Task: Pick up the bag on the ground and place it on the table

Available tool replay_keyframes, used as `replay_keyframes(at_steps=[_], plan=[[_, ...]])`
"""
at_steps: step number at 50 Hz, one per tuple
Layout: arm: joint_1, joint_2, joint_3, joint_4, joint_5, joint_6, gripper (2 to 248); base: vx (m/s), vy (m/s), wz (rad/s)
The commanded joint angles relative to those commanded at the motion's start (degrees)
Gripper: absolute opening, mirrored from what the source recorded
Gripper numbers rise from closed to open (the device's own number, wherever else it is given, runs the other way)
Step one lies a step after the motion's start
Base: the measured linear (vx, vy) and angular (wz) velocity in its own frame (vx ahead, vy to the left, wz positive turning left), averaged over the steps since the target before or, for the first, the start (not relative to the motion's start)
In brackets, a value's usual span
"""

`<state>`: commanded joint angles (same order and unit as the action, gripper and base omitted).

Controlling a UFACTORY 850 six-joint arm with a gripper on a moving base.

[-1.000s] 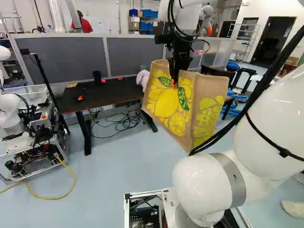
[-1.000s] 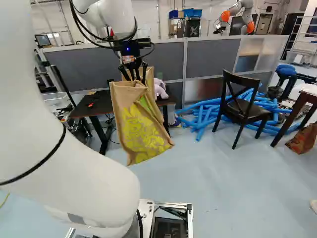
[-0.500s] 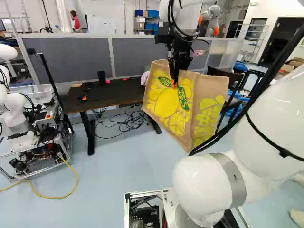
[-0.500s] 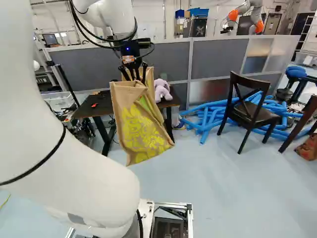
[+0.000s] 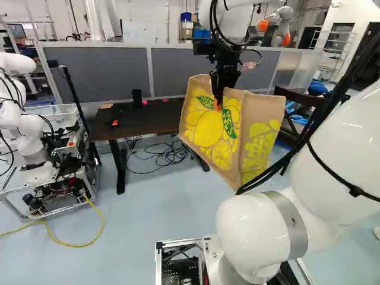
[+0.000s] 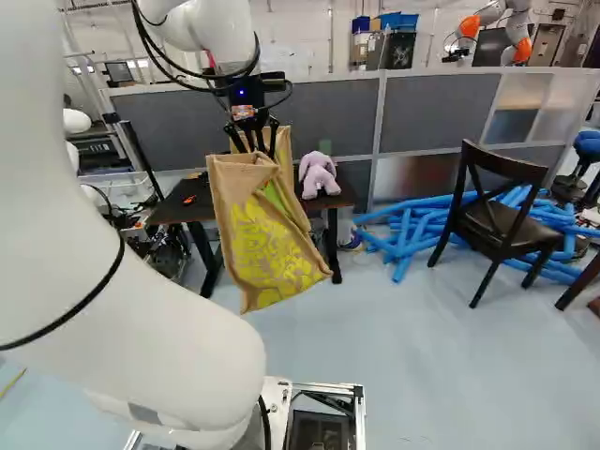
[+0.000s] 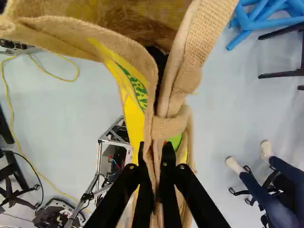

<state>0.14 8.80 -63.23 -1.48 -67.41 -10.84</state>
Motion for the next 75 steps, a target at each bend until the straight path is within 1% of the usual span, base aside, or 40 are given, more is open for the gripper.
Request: replay_keyframes(at_steps=[27,75], plan=[[0.0,0.0,0.0,0.0,0.0,0.0,22,0.123,0.031,0.137],[0.0,0.0,0.0,0.0,0.0,0.0,22,0.148,0.004,0.001]])
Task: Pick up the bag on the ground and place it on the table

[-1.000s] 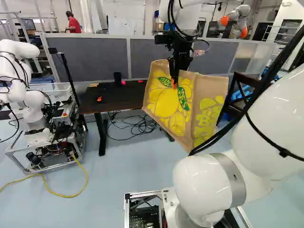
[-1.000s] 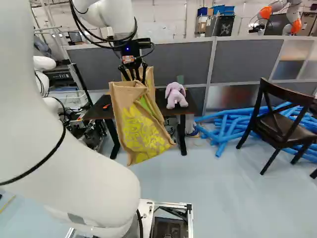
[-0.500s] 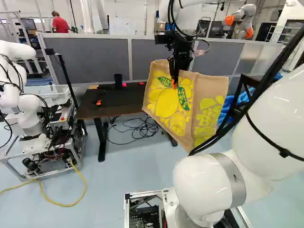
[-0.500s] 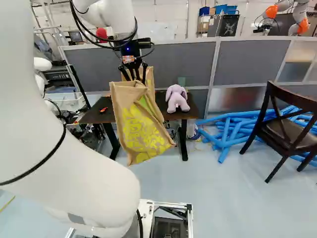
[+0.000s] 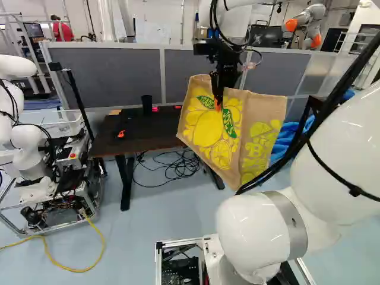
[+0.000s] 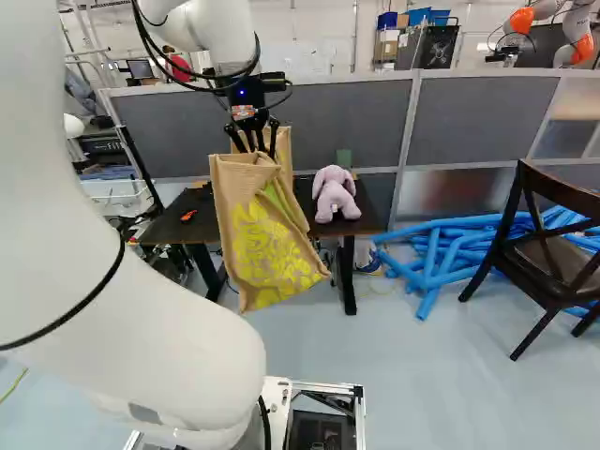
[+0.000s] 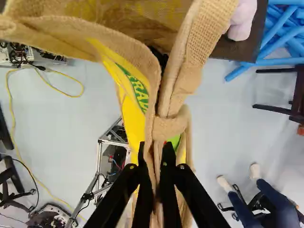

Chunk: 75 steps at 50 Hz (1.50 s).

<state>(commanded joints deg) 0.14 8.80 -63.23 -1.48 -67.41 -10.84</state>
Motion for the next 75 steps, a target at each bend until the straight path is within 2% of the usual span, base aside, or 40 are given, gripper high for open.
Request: replay_keyframes(at_steps=[75], plan=[[0.0,0.0,0.0,0.0,0.0,0.0,22,0.159,0.055,-0.019]])
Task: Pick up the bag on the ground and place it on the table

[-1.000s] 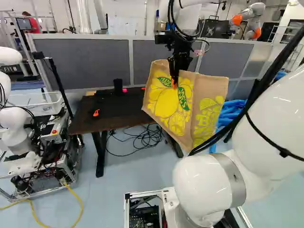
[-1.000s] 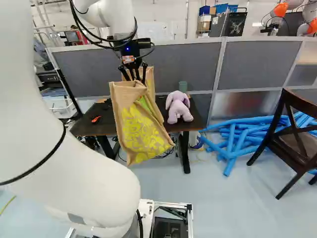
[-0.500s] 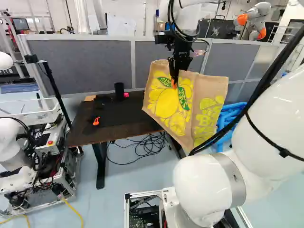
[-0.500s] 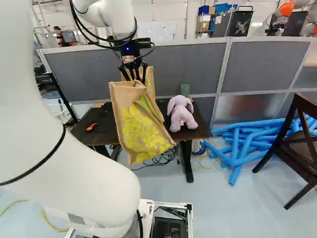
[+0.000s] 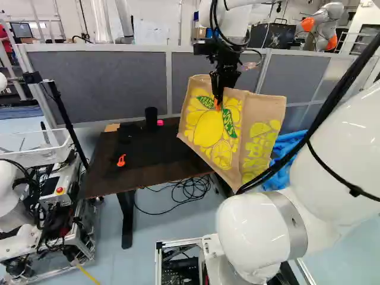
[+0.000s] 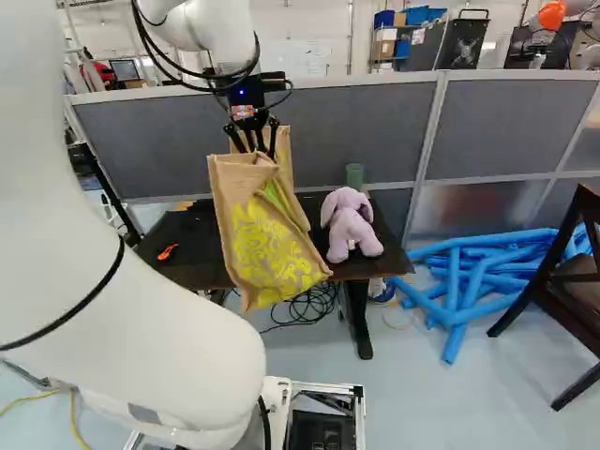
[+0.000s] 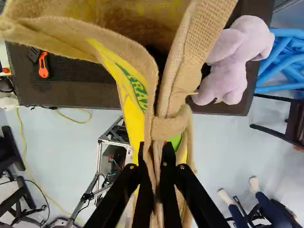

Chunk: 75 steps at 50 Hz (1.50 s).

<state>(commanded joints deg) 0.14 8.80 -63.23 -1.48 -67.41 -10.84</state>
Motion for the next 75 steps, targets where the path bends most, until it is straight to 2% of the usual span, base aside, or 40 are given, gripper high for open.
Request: replay_keyframes(at_steps=[20,38,54,75], plan=[[0.0,-1.5,-1.4,0.0,0.0,0.0,22,0.021,0.004,0.0],[0.3,-4.5,-4.2,0.0,0.0,0.0,22,0.0,0.0,0.0],[1.8,-7.8,-7.3,1.2,0.0,0.0,22,0.0,0.0,0.0],[4.2,-12.5,-11.4,4.9,0.0,0.0,22,0.0,0.0,0.0]])
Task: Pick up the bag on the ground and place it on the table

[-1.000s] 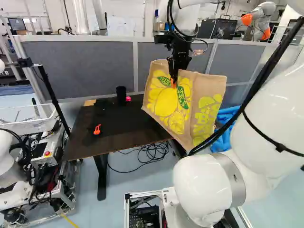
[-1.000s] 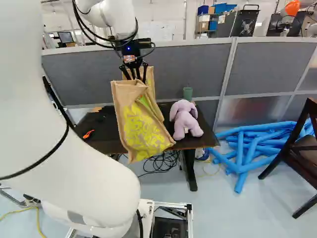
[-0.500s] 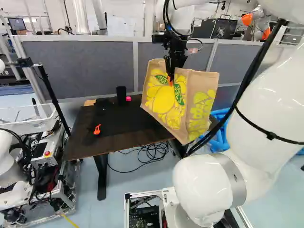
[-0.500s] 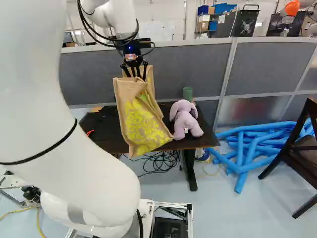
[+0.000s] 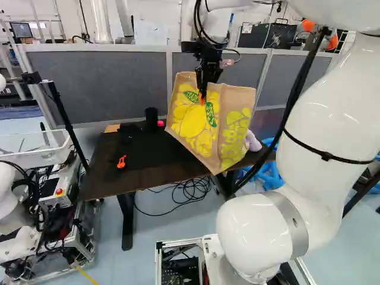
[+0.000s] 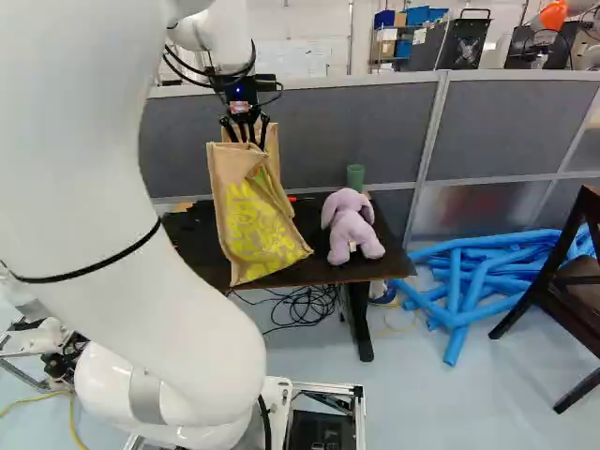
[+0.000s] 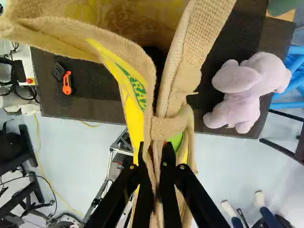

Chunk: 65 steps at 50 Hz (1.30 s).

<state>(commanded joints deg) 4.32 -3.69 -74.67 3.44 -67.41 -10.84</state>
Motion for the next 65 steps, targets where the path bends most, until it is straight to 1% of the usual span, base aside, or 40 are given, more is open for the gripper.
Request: replay_keyframes(at_steps=[17,39,56,65], plan=[[0.4,-5.0,-2.3,0.7,0.5,0.0,22,0.0,0.0,0.0],[0.2,-11.1,-5.2,0.7,5.5,0.0,22,0.0,0.0,0.0],[0.1,-15.6,-7.5,0.7,11.2,0.0,22,0.0,0.0,0.0],[0.0,-17.4,-8.2,0.7,12.6,0.0,22,0.0,0.0,0.0]])
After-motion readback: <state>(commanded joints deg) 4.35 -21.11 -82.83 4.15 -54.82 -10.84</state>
